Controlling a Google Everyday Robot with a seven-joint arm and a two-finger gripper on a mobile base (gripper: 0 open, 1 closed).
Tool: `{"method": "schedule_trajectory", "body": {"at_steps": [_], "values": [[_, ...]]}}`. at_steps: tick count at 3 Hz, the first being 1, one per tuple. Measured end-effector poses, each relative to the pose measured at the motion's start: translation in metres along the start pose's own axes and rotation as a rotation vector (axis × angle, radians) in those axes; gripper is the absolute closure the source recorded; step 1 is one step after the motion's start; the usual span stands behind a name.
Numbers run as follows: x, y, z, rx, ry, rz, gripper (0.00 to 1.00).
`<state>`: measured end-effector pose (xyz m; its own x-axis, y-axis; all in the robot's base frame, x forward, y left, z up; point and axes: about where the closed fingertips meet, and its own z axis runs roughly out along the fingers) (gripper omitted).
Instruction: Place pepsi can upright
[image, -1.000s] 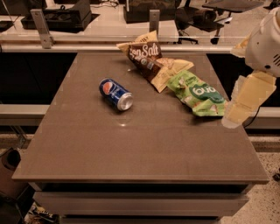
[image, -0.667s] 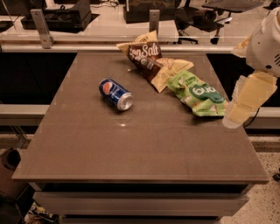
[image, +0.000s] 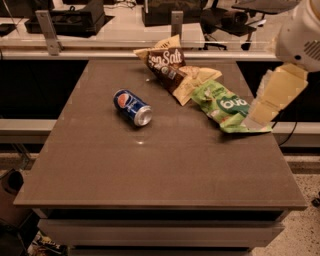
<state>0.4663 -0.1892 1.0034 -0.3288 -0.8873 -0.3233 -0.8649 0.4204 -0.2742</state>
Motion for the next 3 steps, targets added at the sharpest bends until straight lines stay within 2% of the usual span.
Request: {"method": "schedule_trajectory", "body": {"at_steps": [1,2,3], "values": [[-0.03,-0.024,0.004,0.002,-0.002,0.065,0.0],[-0.063,-0.038,0.022,-0.006,-0.011,0.111,0.0],[-0.095,-0.037,0.045,-0.023,0.007,0.135,0.0]]}}
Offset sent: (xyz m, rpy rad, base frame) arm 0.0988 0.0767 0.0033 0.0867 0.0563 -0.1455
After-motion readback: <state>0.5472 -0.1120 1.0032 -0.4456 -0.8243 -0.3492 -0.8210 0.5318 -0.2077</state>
